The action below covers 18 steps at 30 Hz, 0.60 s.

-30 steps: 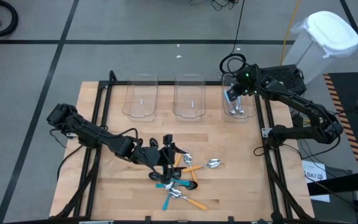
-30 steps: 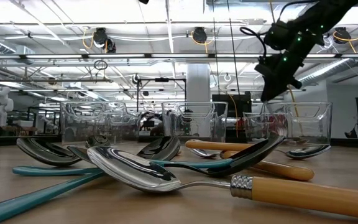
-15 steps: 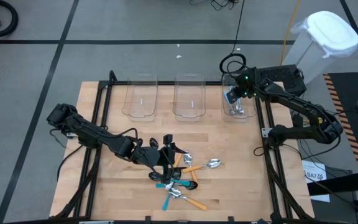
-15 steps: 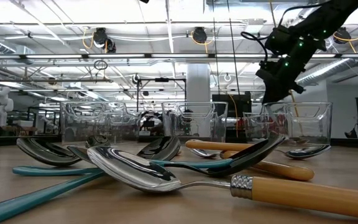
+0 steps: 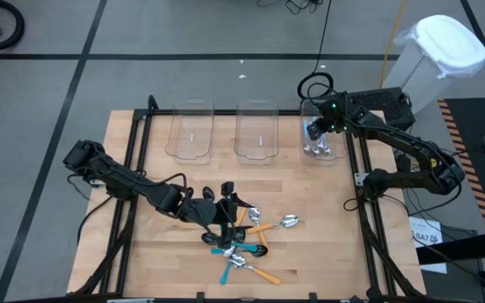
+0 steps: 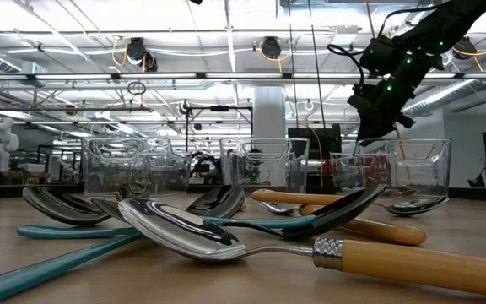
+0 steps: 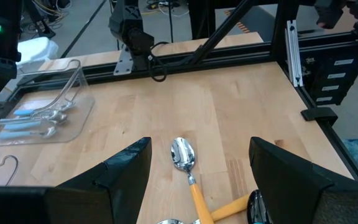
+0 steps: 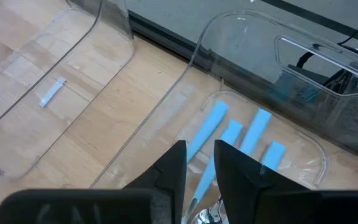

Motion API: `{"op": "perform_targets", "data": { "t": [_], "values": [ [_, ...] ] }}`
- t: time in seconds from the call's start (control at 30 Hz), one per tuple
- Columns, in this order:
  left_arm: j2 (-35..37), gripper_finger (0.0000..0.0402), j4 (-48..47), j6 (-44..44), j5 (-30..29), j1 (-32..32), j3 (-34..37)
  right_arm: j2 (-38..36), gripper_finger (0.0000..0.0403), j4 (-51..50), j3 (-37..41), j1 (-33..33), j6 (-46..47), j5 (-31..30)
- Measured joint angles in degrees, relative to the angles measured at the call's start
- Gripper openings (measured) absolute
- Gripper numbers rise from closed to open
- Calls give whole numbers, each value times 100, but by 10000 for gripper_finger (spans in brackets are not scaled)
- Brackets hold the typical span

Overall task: Sort silverware by color (type)
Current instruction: Put the brown spoon into the middle transparent bin

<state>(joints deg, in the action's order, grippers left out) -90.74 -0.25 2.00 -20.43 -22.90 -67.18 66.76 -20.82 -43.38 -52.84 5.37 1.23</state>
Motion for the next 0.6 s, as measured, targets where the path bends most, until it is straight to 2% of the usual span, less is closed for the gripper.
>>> {"op": "perform_targets", "data": {
  "t": [0.27,0.6],
  "values": [
    [0,268,-3,-6,-2,0,0,-4,79,-8,0,103,17,30],
    [0,268,-116,8,-2,37,0,-680,80,-49,0,850,178,28]
  ]
}}
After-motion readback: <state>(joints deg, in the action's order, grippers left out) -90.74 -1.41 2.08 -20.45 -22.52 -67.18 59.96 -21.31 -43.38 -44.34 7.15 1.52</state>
